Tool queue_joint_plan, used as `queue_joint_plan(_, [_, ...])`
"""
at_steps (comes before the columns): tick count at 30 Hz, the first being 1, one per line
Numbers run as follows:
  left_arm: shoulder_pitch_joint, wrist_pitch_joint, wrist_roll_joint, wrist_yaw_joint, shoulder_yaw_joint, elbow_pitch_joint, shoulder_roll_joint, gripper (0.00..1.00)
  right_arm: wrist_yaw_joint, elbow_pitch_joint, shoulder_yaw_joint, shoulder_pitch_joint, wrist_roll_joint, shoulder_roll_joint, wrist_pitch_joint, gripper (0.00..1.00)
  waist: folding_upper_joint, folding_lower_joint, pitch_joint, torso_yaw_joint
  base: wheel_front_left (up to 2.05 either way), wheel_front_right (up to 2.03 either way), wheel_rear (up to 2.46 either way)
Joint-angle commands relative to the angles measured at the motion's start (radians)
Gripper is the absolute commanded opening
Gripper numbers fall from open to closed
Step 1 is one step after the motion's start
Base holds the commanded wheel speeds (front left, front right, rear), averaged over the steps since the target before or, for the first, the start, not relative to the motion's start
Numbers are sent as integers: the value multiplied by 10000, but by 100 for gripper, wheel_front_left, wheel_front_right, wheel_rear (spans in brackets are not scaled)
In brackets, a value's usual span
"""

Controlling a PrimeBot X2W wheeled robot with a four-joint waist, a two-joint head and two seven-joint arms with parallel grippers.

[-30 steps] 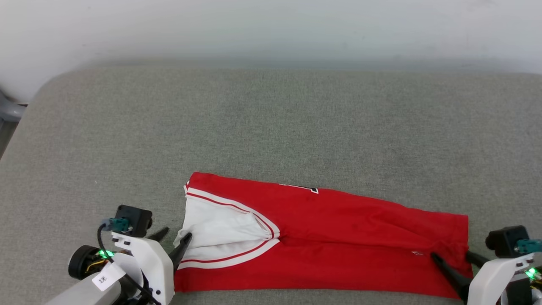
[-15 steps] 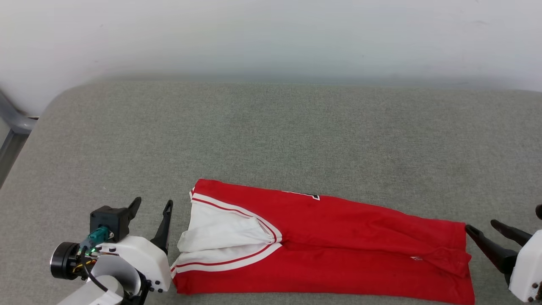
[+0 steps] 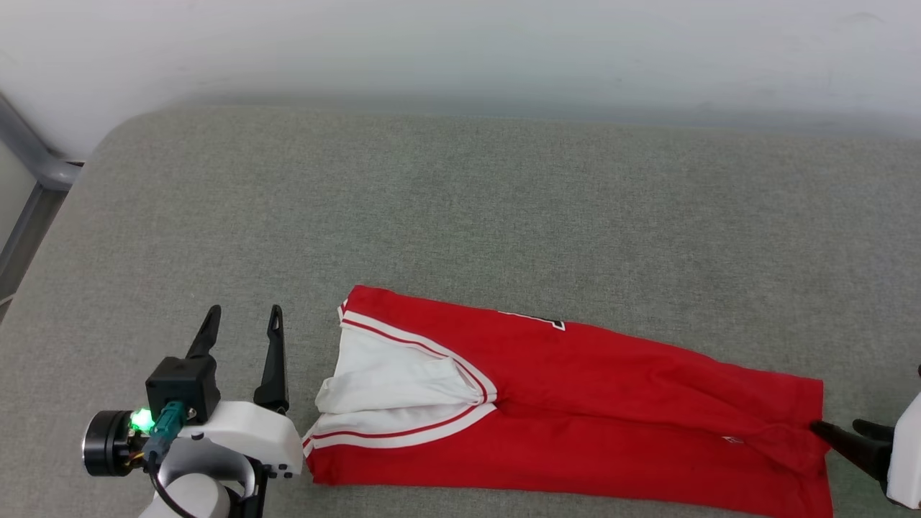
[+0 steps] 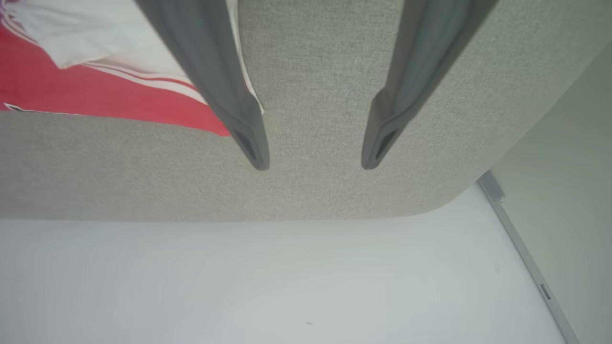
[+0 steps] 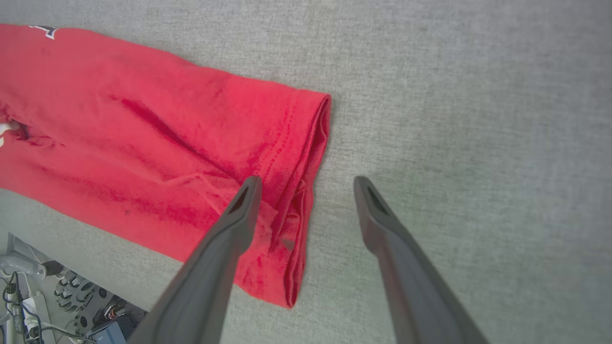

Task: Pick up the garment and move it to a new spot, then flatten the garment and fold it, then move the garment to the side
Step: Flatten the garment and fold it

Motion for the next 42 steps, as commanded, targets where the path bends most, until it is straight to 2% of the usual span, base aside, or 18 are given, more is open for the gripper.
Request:
queue_joint_plan(1, [268, -69, 308, -82, 291, -41, -201, 100, -5, 180, 67, -190, -50, 163, 55, 100, 0, 0, 92, 92, 0, 0, 0])
queue_joint_plan(10, [1165, -69, 2042, -650, 2095, -335, -1528, 100, -5, 984, 838, -368, 200, 966, 97, 100, 0, 0, 420, 360, 0, 0, 0])
queue_joint_plan(14, [1553, -70, 2748, -1030, 2801, -516, -2080, 100, 1, 1180, 1318, -315, 478, 1261, -14, 100, 0, 0, 470, 453, 0, 0, 0])
queue_joint_plan(22, [2185, -70, 3950, -1906, 3831, -741, -3203, 100, 9, 1389, 2005, -39, 934, 1299, -642, 100, 0, 0, 391, 563, 0, 0, 0])
queue_joint_plan(23, [2250, -70, 4069, -2005, 3963, -707, -3313, 100, 9, 1421, 2022, -14, 951, 1223, -787, 53, 0, 0, 368, 564, 0, 0, 0])
queue_joint_plan(24, [2302, -70, 4197, -2112, 4074, -685, -3427, 100, 9, 1451, 2013, -11, 963, 1136, -950, 20, 0, 0, 344, 559, 0, 0, 0])
queue_joint_plan(25, [2339, -70, 4315, -2210, 4188, -666, -3534, 100, 7, 1487, 2022, 5, 1016, 1052, -1051, 0, 0, 0, 315, 551, 0, 0, 0])
queue_joint_plan(33, [2618, -71, 5095, -2765, 4876, -567, -4046, 100, -19, 2093, 1905, -140, 944, -2, -1573, 0, 0, 0, 89, 445, 0, 0, 0])
queue_joint_plan(39, [2708, -71, 5463, -3064, 5126, -460, -4226, 100, -17, 2642, 1783, -512, 639, -752, -1739, 0, 0, 0, -14, 383, 0, 0, 0])
queue_joint_plan(42, [2781, -71, 5600, -3169, 5227, -414, -4310, 100, -13, 2806, 1775, -612, 663, -862, -1725, 0, 0, 0, -105, 355, 0, 0, 0])
